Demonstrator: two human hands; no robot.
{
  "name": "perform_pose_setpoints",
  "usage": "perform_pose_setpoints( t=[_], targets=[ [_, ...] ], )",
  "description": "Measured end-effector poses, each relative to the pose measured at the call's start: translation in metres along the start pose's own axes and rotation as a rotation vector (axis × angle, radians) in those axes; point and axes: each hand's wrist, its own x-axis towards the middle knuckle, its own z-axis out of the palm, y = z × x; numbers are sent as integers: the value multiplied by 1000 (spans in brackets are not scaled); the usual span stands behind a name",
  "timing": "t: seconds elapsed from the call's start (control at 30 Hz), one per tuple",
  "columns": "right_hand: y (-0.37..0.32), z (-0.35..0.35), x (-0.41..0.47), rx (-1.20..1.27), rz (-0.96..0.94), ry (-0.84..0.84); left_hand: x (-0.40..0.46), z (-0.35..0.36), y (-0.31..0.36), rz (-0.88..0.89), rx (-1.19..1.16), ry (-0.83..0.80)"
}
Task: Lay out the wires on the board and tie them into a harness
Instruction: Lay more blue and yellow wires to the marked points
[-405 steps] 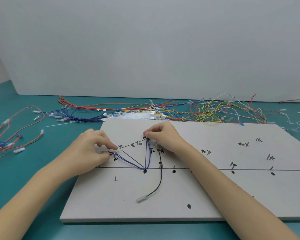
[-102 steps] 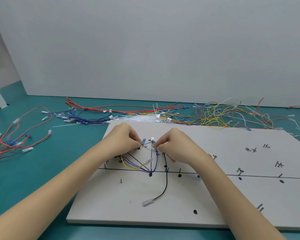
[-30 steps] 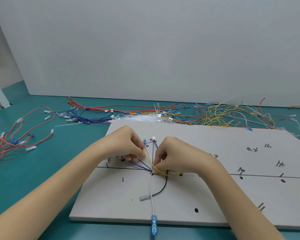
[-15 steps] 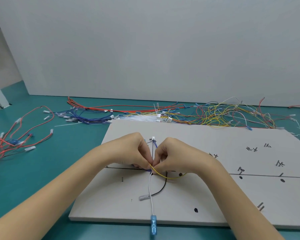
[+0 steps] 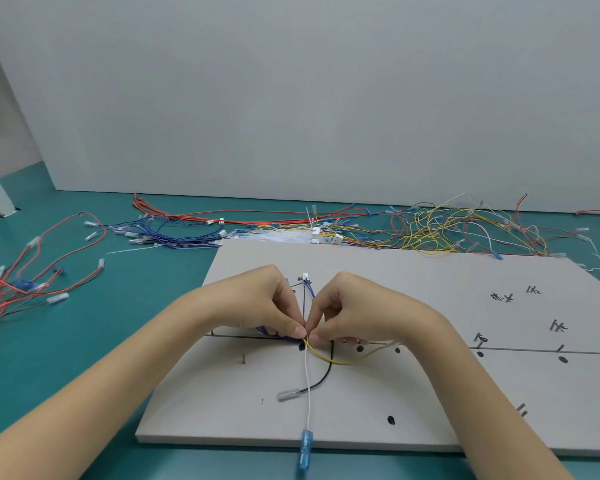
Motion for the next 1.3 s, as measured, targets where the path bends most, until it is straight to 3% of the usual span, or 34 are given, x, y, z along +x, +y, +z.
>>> perform_pose_setpoints(
  t=[0.27, 0.6, 0.93, 1.3],
  targets=[
    [10, -32, -20, -24, 111, -10, 0, 0, -2, 8, -36, -37],
    [13, -46, -40, -108, 282, -300, 1, 6, 0, 9, 54, 34],
    [16, -48, -36, 49, 125, -69, 4, 10, -1, 1, 201, 161],
    [14, -37, -20, 194, -7, 147, 2, 9, 3, 68, 352, -14]
  ],
)
